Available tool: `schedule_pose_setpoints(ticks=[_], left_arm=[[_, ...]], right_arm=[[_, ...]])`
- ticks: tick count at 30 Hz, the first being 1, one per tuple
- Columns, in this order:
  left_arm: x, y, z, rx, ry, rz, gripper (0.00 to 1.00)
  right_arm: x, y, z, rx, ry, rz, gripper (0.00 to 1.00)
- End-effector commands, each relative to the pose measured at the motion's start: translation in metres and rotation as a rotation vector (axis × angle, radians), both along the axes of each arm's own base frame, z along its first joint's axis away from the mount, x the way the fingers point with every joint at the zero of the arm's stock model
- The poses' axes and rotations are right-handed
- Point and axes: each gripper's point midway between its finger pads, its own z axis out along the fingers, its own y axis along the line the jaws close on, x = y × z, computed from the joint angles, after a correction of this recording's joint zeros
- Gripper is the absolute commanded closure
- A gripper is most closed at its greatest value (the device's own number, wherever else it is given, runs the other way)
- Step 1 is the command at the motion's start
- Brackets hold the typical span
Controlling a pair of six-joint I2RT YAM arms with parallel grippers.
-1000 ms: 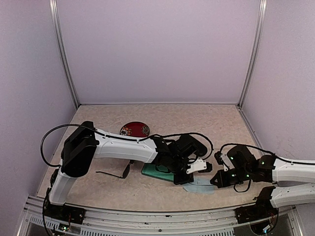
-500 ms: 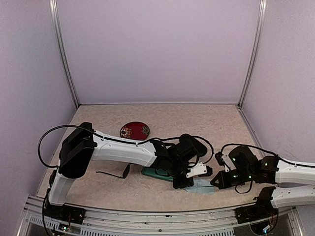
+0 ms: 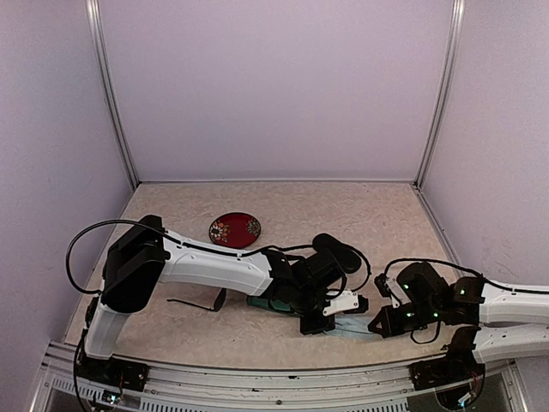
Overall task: Organize the sunglasses
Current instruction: Fold the glasses cleaning cloth at the center of the board.
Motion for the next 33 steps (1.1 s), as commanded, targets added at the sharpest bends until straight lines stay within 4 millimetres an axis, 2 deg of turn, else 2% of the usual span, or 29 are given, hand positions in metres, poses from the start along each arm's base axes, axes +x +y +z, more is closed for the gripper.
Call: schedule_pose_setpoints(ticks=[1,6,9,14,20,25,33], left_arm=[[-0.001,-0.002,0.022,-0.04,-0.015,0.008,1.0],[-0.001,0.0,0.022,-0.033,-0.024,0.015,1.0],[-0.001,0.002,0.023,-0.031,-0.036,0.019,0.95],[-0.002,0.002,0.019,-0.025,-0.04,0.015,0.82],[-0.007,0.003,0.012,-0.008,-0.037,-0.009,0.76],[-0.007,0.003,0.006,0.003,-0.037,-0.011,0.76],[-0.005,0.001,-0.002,0.022,-0.044,-0.008,0.83]], right_arm=[[-0.008,-0.002,-0.01,-0.02,0.031,0.012,1.0],[-0.008,-0.003,-0.013,-0.039,0.035,0.011,1.0],[-0.008,-0.003,-0.013,-0.04,0.034,0.014,1.0],[-0.008,-0.002,-0.013,-0.041,0.033,0.019,1.0],[-0.009,-0.002,-0.013,-0.038,0.032,0.022,1.0],[-0.008,-0.002,-0.012,-0.034,0.028,0.024,1.0],[-0.008,-0.001,-0.011,-0.032,0.029,0.024,1.0]])
